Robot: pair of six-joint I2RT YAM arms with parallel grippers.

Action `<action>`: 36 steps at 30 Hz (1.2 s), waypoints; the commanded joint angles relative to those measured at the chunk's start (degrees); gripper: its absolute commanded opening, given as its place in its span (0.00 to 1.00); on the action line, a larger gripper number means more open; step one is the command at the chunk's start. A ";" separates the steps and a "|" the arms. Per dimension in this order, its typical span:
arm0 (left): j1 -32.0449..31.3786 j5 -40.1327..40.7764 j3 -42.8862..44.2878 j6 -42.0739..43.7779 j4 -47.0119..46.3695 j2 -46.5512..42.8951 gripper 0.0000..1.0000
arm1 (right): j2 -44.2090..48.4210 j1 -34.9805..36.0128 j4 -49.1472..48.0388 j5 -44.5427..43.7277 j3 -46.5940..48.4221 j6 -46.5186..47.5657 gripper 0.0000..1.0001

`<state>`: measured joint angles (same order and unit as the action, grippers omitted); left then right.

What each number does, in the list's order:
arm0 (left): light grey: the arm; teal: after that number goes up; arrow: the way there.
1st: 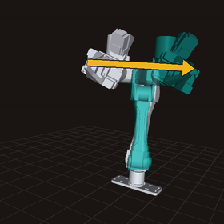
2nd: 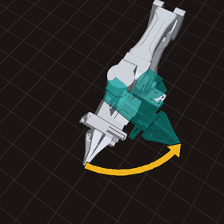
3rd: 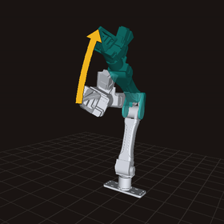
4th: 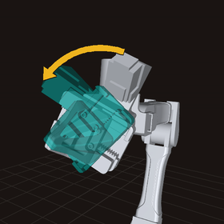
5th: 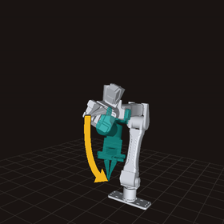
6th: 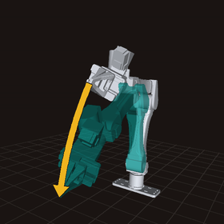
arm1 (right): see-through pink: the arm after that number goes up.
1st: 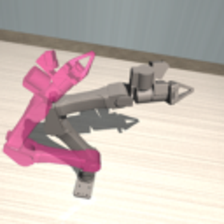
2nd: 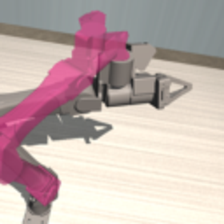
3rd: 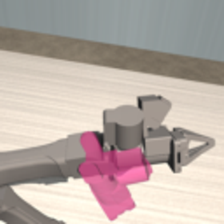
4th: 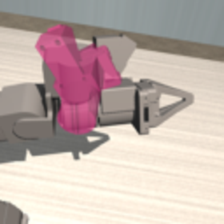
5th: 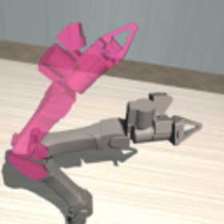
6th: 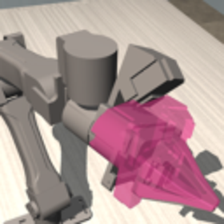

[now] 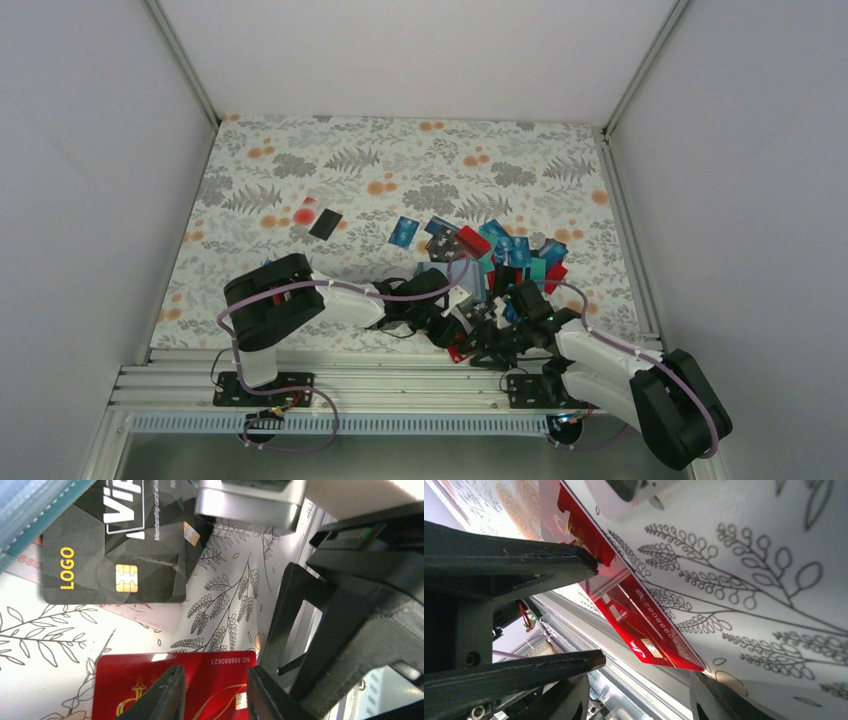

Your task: Put the credit cards into the card holder

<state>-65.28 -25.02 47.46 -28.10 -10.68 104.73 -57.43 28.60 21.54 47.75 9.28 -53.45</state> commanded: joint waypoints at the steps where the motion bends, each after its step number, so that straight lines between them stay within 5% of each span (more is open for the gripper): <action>1: -3.32 -6.90 0.37 -0.95 -1.02 0.87 0.28 | -2.16 -0.66 -2.27 -10.24 -1.47 -7.13 0.51; 13: -0.87 -11.32 -3.00 -3.28 -6.20 1.09 0.19 | 1.81 -0.67 -5.64 -9.96 -0.65 -8.34 0.48; 24: 1.55 1.43 4.20 -1.45 12.99 -9.04 0.26 | -2.65 -0.66 3.45 -10.23 2.57 -2.70 0.50; 36: 2.65 1.45 4.36 0.70 13.79 -1.37 0.26 | -4.94 -0.65 3.69 -11.15 3.58 -3.09 0.54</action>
<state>-62.41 -22.79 51.83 -28.71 2.63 102.30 -60.93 28.58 24.73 45.01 13.02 -56.49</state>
